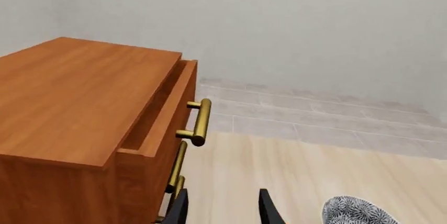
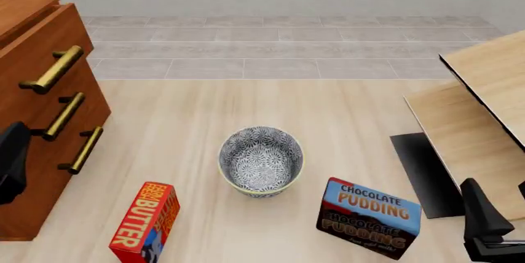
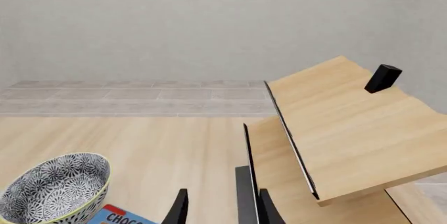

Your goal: Close the top drawer of the cabinet and put the bowl on top of it.

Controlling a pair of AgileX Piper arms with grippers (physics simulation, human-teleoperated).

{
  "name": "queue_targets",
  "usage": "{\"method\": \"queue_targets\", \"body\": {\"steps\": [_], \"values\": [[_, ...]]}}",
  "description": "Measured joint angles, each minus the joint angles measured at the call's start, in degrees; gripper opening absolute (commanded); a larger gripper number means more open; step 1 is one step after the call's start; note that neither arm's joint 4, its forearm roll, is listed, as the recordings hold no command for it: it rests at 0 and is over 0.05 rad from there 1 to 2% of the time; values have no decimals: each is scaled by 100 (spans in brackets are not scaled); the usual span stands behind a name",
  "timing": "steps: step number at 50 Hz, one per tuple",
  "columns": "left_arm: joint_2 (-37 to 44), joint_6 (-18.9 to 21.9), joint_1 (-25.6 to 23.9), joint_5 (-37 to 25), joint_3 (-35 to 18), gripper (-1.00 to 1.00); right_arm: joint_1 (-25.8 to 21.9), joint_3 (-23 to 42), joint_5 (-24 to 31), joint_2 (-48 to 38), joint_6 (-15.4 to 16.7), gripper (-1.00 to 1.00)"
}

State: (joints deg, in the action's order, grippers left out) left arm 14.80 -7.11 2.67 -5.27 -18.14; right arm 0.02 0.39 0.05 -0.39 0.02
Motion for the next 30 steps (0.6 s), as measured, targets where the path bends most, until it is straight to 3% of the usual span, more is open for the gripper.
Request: {"method": "queue_targets", "body": {"steps": [16,30], "values": [[367,-19,-160,169,-199,100,0,0,0,0,0,100],[643,-40,26,394,-209,100,0,0,0,0,0,100]]}}
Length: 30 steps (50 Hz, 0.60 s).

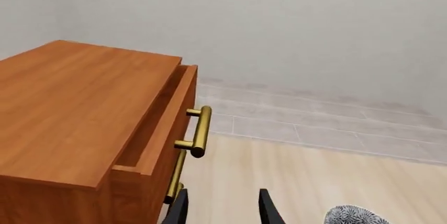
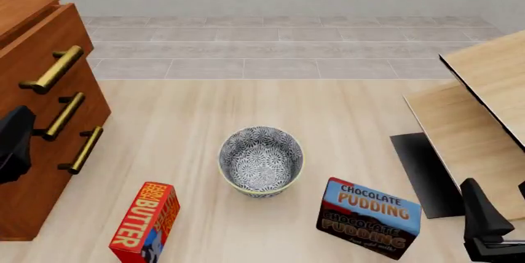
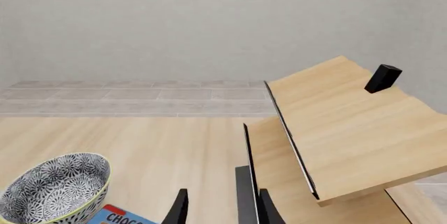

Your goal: Close the top drawer of the cabinet and put the bowl on top of it.

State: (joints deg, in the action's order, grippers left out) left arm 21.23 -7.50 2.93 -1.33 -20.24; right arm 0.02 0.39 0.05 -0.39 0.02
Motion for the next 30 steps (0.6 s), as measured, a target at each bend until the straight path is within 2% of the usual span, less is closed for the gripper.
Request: {"method": "queue_targets", "body": {"steps": [30], "values": [[963,77,0,1130,346,100,0,0,0,0,0,100]]}}
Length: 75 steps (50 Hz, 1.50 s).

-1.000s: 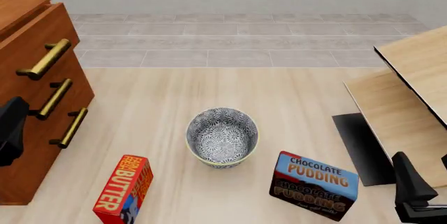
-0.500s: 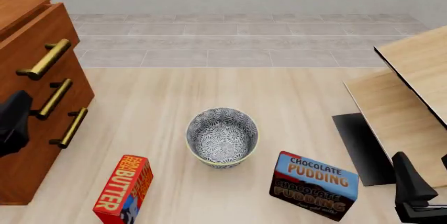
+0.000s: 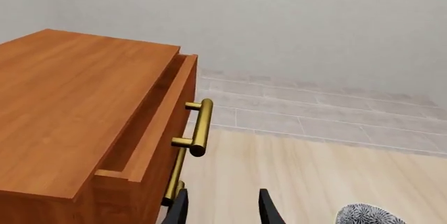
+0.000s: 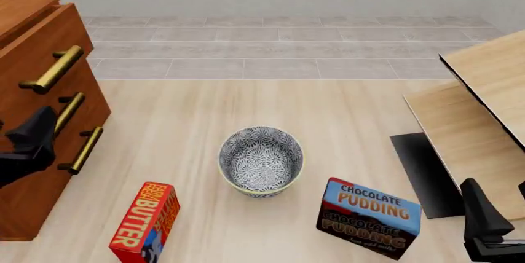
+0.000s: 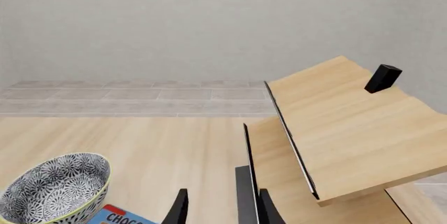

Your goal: Close the top drawer of the cabinet and put the bowl on top of it.

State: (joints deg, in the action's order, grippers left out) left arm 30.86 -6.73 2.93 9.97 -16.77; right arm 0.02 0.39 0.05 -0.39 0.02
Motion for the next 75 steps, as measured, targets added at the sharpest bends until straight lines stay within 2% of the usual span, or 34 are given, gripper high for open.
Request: {"method": "queue_targets", "body": {"steps": [22,53,75], "values": [[520,75,94,635,187,100,0,0,0,0,0,100],[575,269,557,875,278,100,0,0,0,0,0,100],[757,168,849,1103,291,100,0,0,0,0,0,100]]}}
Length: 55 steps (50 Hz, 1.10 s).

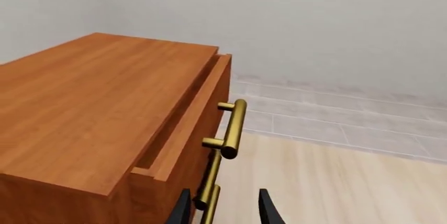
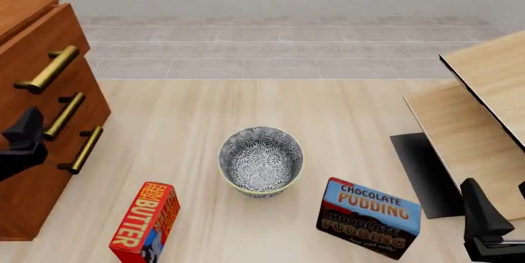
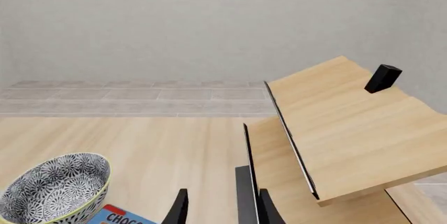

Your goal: Close the top drawer of the cabinet and put the bowl on top of it.

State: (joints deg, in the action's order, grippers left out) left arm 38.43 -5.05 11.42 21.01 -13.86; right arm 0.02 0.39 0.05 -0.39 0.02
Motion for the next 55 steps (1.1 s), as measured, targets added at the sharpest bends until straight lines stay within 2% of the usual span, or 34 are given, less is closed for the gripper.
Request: {"method": "queue_targets", "body": {"steps": [55], "values": [[765,28,410,645,-78,100,0,0,0,0,0,100]]}}
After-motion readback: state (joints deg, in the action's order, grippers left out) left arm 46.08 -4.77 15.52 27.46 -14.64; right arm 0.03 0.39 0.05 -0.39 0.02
